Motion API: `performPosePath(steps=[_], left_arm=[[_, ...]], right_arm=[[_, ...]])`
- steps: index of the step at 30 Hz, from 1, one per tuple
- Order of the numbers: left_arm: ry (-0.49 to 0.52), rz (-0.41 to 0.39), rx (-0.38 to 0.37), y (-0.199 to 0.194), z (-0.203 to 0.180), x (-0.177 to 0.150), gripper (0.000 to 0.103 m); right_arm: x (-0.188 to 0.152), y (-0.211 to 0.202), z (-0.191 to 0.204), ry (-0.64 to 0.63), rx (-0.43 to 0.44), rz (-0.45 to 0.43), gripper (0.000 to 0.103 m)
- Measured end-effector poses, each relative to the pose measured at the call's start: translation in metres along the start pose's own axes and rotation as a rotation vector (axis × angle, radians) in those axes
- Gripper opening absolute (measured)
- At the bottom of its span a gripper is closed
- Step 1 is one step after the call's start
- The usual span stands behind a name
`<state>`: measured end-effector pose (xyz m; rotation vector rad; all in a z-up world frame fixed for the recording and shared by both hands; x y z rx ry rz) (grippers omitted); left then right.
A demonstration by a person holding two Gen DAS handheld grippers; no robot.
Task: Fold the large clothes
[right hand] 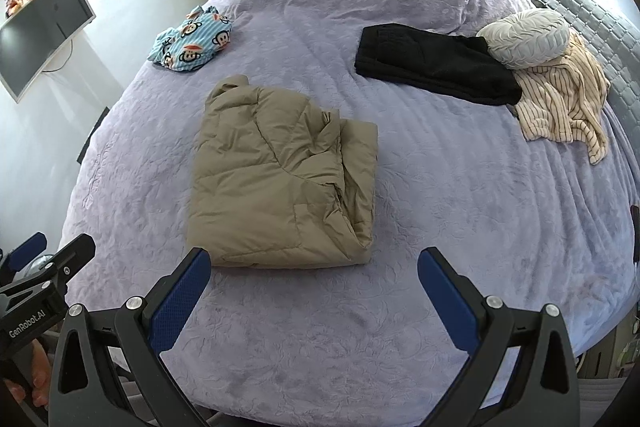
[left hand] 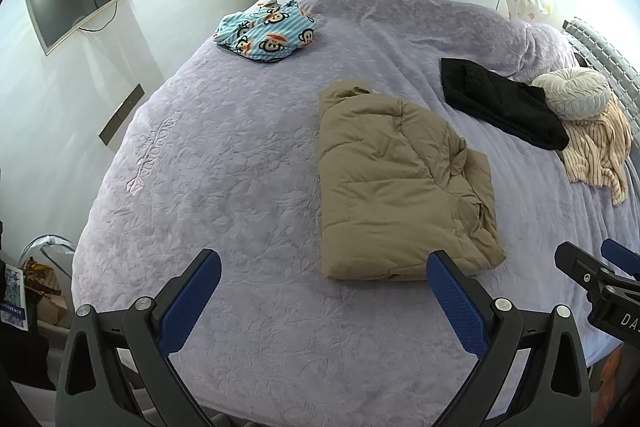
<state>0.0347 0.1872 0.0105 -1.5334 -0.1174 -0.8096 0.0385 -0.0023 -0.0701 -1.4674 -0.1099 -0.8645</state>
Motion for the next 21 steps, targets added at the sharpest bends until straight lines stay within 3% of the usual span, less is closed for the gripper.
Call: performPosePath(steps=[21], left_arm=[[-0.001, 0.0, 0.001, 0.0, -0.0009, 0.0007, 0.103]], right_arm=[[-0.002, -0.0004, 0.0019, 0.005, -0.004, 0.0, 0.103]])
Point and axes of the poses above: each gripper's, at about its wrist camera, not at the fingertips, and y roughly the way its jaws point, z to its left, x to its top, the point moved 7 cm from there along y, roughly the way its jaws point, and after that the axes turned 8 degrees about y, right-handed, at the moved point
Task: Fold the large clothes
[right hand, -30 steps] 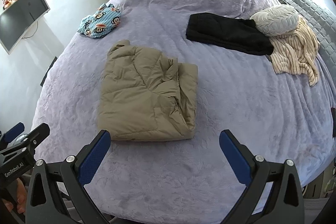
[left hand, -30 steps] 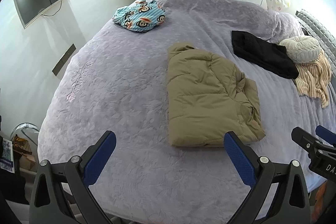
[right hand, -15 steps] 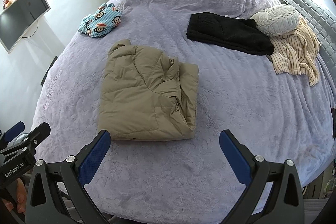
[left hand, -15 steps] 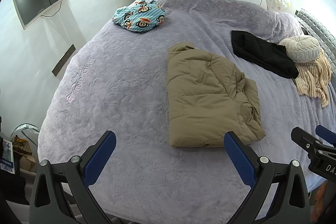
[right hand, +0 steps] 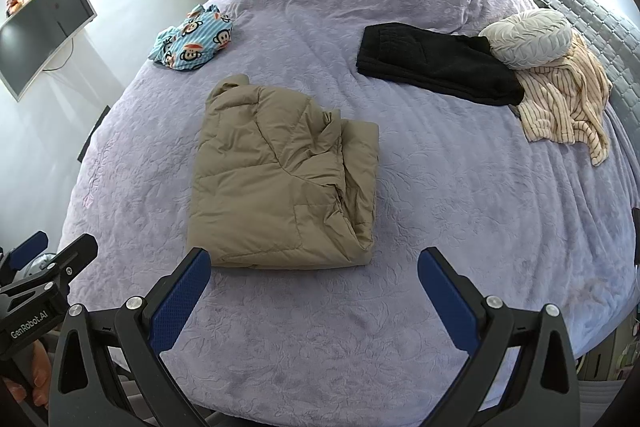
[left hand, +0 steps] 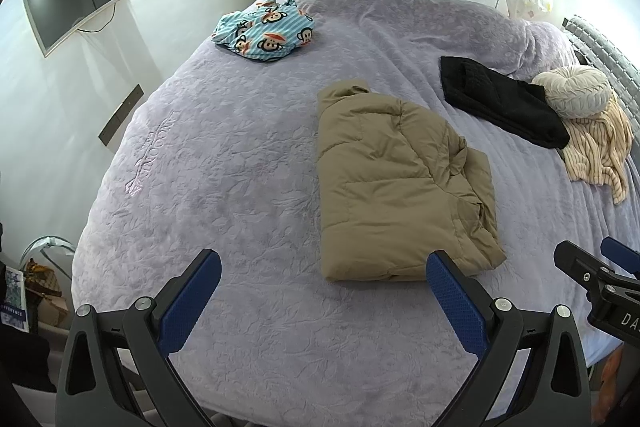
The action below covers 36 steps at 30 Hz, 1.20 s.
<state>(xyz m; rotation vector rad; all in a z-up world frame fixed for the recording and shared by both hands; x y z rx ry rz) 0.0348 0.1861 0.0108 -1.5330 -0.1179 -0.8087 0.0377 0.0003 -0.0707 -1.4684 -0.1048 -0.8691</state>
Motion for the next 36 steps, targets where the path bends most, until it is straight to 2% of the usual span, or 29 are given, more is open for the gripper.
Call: performPosePath(steps=[36], left_arm=[[0.014, -0.013, 0.007, -0.0001, 0.0048, 0.0083, 0.103]], right_arm=[[0.0008, -0.0013, 0.0009, -0.001, 0.001, -0.003, 0.103]])
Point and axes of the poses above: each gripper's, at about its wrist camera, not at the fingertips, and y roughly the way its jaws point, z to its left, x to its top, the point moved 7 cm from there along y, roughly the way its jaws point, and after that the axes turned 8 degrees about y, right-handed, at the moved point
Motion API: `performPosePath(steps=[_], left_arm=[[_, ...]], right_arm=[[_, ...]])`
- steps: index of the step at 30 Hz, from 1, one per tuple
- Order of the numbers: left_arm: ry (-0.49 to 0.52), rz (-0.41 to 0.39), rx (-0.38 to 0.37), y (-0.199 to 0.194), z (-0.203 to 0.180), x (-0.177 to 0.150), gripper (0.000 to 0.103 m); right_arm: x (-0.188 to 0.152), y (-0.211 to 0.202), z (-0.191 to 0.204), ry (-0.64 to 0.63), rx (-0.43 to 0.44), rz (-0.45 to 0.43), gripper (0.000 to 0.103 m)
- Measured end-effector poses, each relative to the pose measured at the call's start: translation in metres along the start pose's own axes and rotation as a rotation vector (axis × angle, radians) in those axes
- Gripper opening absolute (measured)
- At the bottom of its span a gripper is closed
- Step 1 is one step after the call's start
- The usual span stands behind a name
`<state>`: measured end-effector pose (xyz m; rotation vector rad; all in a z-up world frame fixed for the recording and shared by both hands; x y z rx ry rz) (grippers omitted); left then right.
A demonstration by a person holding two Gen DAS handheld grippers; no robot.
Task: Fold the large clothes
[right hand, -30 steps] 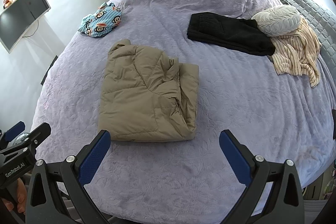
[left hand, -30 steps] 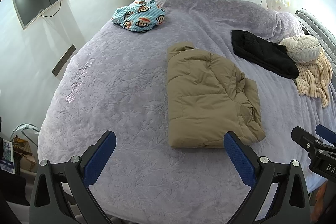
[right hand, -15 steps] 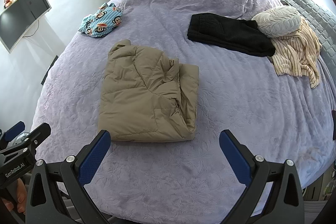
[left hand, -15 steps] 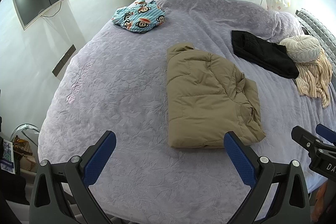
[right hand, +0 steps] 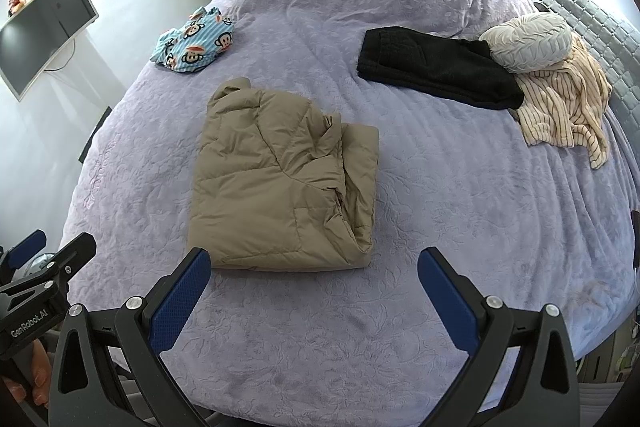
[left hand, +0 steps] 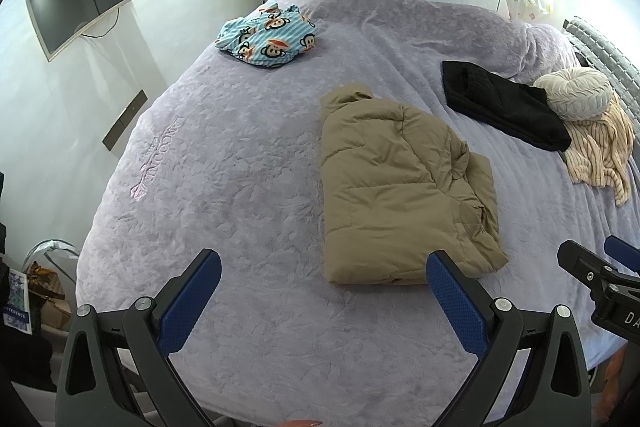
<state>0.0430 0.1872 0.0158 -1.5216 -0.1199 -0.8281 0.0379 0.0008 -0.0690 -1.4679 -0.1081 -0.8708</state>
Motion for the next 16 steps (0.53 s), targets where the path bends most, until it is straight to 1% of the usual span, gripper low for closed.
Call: performPosePath(steps=[16], left_arm=[[0.002, -0.01, -0.009, -0.0017, 0.0013, 0.0018, 0.103]], right_arm=[[0.0004, -0.0006, 0.0029, -0.002, 0.0, -0.001, 0.103]])
Point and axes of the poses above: each gripper's, at about its wrist camera, not at the fingertips, and y roughly the way its jaws point, z to its left, x to its top, the point moved 7 cm from there along y, roughly the way its jaws point, and after that the axes turned 8 degrees about y, right-handed, at the moved point
